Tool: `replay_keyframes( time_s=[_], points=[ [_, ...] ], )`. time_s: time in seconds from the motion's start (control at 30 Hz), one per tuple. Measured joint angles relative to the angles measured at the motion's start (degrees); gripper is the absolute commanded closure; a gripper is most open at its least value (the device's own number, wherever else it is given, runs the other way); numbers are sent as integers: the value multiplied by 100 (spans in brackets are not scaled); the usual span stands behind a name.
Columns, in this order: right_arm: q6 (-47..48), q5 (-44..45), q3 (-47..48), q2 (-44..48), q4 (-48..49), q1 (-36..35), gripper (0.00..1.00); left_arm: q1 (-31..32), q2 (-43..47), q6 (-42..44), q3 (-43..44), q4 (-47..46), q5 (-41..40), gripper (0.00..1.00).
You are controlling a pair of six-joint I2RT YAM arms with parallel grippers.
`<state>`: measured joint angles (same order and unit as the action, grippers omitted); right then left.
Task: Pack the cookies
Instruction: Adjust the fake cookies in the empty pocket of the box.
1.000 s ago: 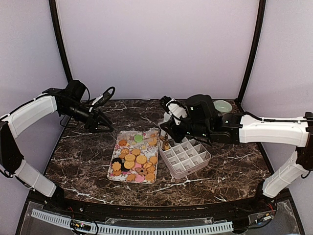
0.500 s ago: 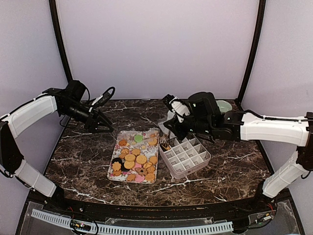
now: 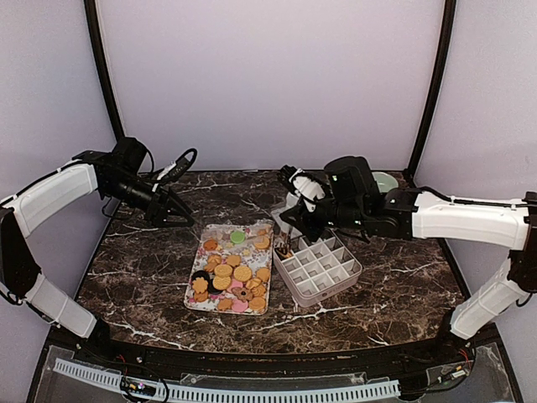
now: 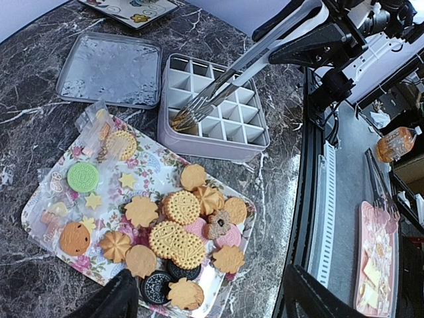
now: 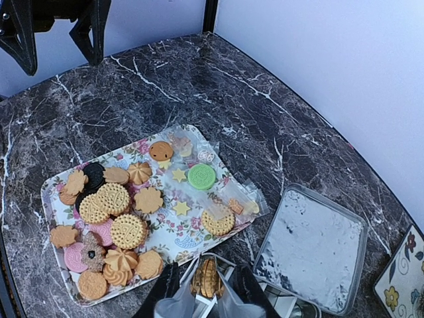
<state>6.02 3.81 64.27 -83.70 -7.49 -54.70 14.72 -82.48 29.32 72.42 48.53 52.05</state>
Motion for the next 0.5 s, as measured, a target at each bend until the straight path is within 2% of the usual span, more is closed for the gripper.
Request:
replay_keyframes(
  time_s=[0.17,0.2,0.27,0.4,0.5],
  points=[
    [61,-52,120,-42,-120,63,85,0,-2,0,37,0,-2,23],
    [76,-61,149,-42,-157,72,80,0,-2,0,42,2,-2,23],
    [98,-83,186,-42,-214,90,63,0,-2,2,52,2,-2,23],
    [151,-125,293,-39,-308,122,52,0,-2,2,52,2,-2,23],
    [140,-142,328,-39,-286,127,51,0,-2,2,52,2,-2,23]
  ],
)
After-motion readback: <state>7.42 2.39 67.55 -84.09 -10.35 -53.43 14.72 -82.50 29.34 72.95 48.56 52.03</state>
